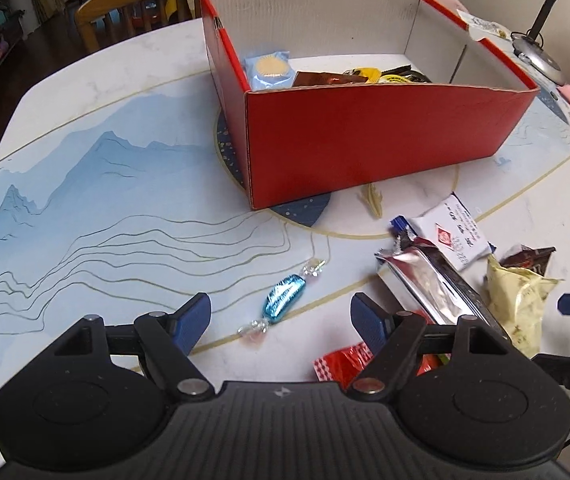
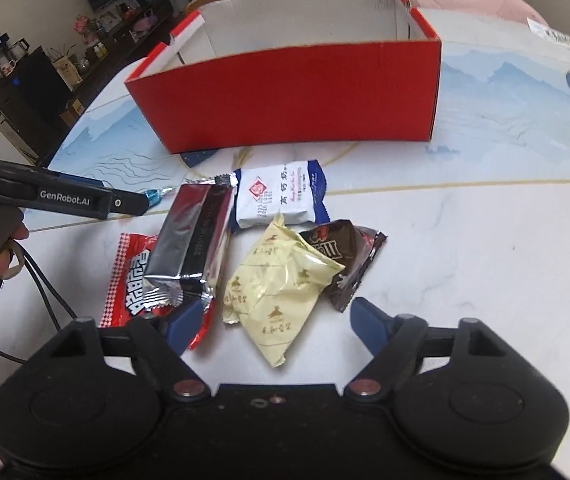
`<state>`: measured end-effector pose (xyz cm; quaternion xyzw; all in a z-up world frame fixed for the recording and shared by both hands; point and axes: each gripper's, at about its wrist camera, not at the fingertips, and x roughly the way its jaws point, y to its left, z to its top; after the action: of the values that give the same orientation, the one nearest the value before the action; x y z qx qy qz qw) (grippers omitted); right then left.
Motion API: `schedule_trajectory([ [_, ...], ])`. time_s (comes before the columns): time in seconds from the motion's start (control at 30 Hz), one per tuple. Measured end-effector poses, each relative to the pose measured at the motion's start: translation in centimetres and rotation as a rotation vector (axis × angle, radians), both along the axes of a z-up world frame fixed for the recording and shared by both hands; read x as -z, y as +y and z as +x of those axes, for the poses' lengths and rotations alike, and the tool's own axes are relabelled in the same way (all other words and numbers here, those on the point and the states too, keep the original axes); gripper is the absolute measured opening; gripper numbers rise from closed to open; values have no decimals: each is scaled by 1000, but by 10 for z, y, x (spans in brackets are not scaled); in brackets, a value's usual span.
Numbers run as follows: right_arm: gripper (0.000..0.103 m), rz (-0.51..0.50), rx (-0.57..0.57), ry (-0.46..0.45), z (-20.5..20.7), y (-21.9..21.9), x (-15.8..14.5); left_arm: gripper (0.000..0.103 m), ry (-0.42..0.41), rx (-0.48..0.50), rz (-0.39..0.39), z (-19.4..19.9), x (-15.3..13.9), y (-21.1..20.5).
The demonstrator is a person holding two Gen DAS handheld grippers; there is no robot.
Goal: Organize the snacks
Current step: 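Lower the left tool onto the blue foil candy while the right tool approaches the cream packet, then grasp the blue foil candy with the left tool while the right tool grasps the cream packet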
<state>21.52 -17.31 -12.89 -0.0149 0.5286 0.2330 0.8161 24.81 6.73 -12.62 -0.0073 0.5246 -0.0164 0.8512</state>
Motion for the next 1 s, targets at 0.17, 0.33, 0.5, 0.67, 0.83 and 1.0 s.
schedule_trajectory([
  [0.17,76,43,70,37,9,-2,6,72,-1,23,18,7,4,-2],
  [0.33,76,74,124,74,18,-4,9,56,22,78,39,13,11,-8],
  [0.5,76,80,142,99,21,-3,11,43,37,94,35,17,17,-9],
  [0.67,76,84,163,116,25,0,14,33,42,102,44,20,20,-14],
  [0.83,74,83,162,112,26,4,14,18,41,95,33,22,20,-16],
  [1.0,55,76,159,116,26,4,15,11,33,71,16,19,20,-14],
])
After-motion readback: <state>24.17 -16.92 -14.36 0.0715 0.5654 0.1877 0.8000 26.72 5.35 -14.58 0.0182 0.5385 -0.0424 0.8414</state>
